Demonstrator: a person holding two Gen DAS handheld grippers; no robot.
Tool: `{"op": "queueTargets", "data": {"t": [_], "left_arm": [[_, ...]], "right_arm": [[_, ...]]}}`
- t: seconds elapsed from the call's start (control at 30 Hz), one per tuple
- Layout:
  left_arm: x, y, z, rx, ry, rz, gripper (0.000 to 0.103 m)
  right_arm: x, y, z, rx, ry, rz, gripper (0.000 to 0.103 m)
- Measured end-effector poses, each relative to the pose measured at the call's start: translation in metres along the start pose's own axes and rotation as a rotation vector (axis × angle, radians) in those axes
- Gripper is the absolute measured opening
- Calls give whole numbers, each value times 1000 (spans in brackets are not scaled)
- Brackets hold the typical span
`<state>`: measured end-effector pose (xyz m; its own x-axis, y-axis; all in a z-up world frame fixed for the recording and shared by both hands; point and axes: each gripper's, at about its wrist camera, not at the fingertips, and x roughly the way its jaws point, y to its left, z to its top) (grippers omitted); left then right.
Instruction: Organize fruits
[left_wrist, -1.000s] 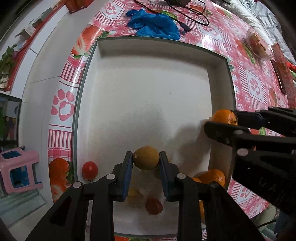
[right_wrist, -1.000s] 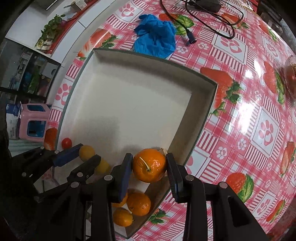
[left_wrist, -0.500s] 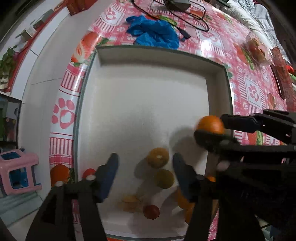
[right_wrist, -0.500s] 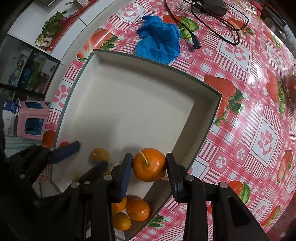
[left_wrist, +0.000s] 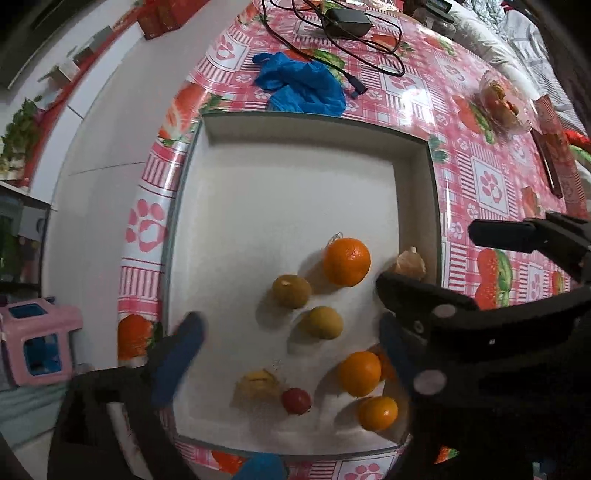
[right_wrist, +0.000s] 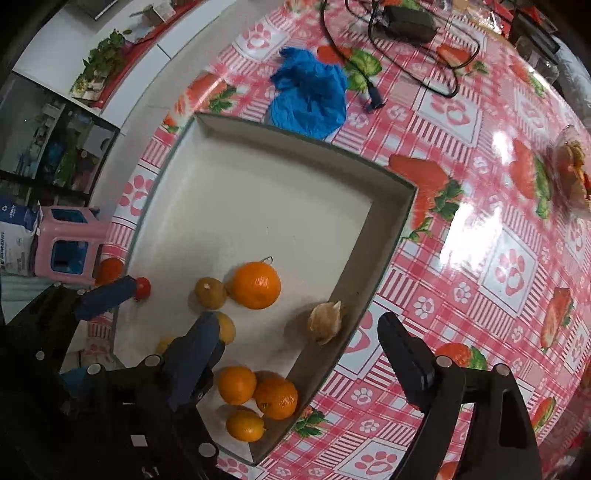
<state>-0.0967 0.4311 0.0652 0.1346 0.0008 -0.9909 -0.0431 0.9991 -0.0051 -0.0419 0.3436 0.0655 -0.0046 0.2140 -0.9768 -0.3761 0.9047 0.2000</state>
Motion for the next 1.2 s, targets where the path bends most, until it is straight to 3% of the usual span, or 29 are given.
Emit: {"op": "queueTargets", "data": {"t": [0.23,0.33,0.57,1.2], "left_arm": [[-16,3,-19,-24,-27,-54,103],[-25,3,-27,-29,-43,-41,103],[-31,8,-41,-31,15,-25,103],[-42,5,-57,-17,45,-25,103]], "right_arm": [[-21,-1,-17,-7,-11,-14,89],[-30,-1,-26,-10,-20,-27,103],[-52,12,-40,-48,-45,-64,103],[-69,28,-53,-98,-35,-69,103]]}}
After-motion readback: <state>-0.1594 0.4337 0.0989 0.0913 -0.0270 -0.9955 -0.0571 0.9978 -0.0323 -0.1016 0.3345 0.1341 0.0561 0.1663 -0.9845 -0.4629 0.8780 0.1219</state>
